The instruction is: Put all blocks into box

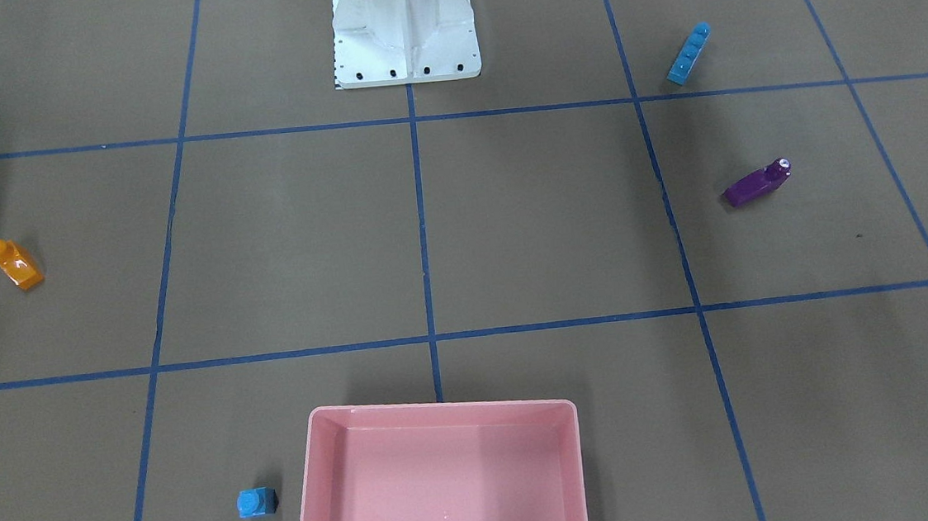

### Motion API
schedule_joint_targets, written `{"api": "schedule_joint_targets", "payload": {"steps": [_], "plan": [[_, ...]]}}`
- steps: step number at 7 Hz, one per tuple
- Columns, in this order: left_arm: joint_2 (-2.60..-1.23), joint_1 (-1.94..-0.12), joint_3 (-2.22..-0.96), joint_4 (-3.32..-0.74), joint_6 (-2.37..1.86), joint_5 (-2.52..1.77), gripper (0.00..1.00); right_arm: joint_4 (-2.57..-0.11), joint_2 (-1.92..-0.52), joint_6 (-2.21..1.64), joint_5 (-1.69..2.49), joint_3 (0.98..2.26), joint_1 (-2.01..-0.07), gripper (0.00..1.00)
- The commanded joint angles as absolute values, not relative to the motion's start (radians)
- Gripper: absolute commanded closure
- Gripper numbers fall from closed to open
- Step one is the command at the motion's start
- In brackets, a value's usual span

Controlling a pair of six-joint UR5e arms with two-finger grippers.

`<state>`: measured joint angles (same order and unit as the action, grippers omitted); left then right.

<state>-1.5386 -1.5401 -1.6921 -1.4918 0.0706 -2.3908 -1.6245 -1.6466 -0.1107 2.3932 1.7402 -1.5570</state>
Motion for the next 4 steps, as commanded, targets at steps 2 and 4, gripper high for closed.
{"api": "schedule_joint_targets", "payload": {"steps": [2, 4], "plan": [[-1.539, -1.540, -1.695, -1.493, 0.072, -2.395, 0.00, -1.625, -1.640, -0.113, 2.393, 1.741, -1.557, 0.00], [-1.561, -1.540, -1.707, -1.494, 0.071, -2.385, 0.00, -1.542, -1.637, -0.115, 2.391, 1.756, -1.525, 0.00]]}}
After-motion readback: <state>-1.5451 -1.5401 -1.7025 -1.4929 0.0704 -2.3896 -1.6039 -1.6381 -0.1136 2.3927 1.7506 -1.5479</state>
